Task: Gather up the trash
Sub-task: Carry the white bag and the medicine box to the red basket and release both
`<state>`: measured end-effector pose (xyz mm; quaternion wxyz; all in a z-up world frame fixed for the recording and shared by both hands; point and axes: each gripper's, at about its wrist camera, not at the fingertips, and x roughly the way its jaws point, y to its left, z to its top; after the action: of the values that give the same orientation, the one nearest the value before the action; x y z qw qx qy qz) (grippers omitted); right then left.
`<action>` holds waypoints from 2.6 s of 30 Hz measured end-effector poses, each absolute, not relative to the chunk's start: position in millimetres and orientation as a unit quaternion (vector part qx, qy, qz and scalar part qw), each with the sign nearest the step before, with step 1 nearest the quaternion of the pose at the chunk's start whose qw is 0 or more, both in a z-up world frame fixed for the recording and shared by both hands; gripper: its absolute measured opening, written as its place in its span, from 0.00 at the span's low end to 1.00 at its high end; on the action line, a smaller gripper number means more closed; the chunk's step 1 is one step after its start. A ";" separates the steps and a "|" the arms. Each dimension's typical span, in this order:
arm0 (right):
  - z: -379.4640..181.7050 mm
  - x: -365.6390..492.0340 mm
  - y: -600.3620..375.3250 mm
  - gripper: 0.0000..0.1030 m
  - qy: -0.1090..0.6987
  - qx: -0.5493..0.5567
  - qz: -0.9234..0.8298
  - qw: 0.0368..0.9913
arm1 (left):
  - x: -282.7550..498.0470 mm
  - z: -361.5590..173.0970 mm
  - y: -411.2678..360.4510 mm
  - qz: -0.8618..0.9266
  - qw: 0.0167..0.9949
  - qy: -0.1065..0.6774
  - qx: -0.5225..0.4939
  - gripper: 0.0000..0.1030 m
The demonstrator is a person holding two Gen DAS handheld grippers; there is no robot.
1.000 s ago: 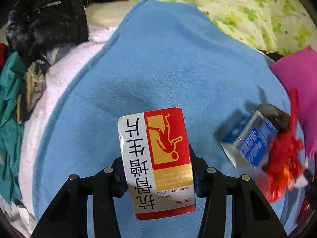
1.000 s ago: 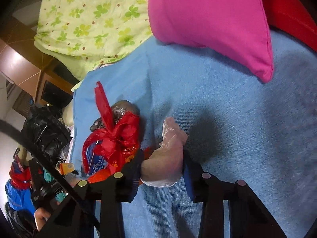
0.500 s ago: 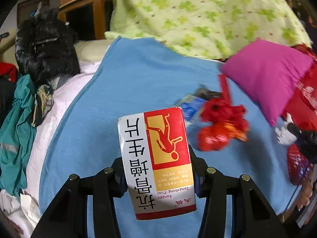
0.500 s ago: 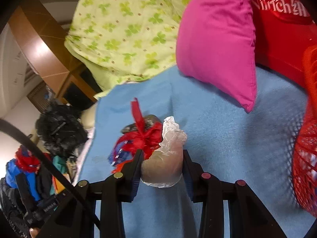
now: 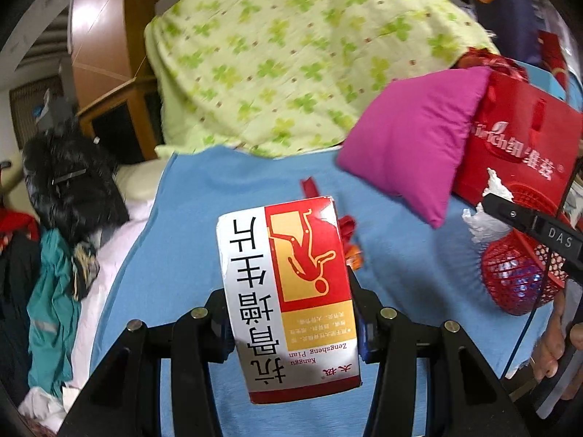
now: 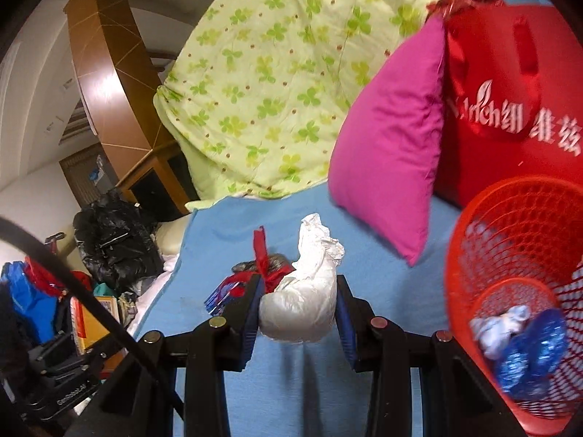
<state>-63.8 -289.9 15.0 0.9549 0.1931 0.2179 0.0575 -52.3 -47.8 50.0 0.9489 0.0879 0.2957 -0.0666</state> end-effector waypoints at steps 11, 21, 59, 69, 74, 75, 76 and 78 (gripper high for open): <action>32.1 -119.7 -306.7 0.39 0.156 0.183 0.029 0.970 | -76.8 64.7 -91.4 -0.095 0.952 0.261 0.126 0.50; 36.2 -139.3 -325.1 0.39 0.136 0.175 0.003 0.975 | -79.3 59.5 -114.8 -0.110 0.948 0.264 0.138 0.50; 30.5 -186.9 -406.7 0.39 0.100 0.238 -0.075 0.963 | -89.8 60.9 -199.7 -0.222 0.924 0.271 0.155 0.50; 22.9 -196.8 -441.4 0.40 0.098 0.279 -0.109 0.949 | -82.2 71.3 -255.6 -0.333 0.891 0.282 0.127 0.50; 14.1 -201.1 -464.3 0.41 0.102 0.316 -0.130 0.934 | -78.8 70.6 -289.5 -0.375 0.874 0.281 0.129 0.51; 12.5 -201.6 -467.9 0.41 0.103 0.324 -0.133 0.931 | -78.8 69.8 -295.5 -0.381 0.871 0.280 0.132 0.52; 9.6 -202.3 -473.1 0.42 0.106 0.335 -0.135 0.927 | -78.5 68.3 -300.8 -0.384 0.870 0.278 0.136 0.53; 6.1 -202.7 -479.1 0.43 0.109 0.348 -0.138 0.921 | -77.7 65.0 -308.7 -0.387 0.867 0.278 0.144 0.64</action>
<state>-202.7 -479.1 6.1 0.9209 0.3477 0.1095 -0.1379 -77.7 -308.7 65.0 0.8672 0.1437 0.2780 -0.3874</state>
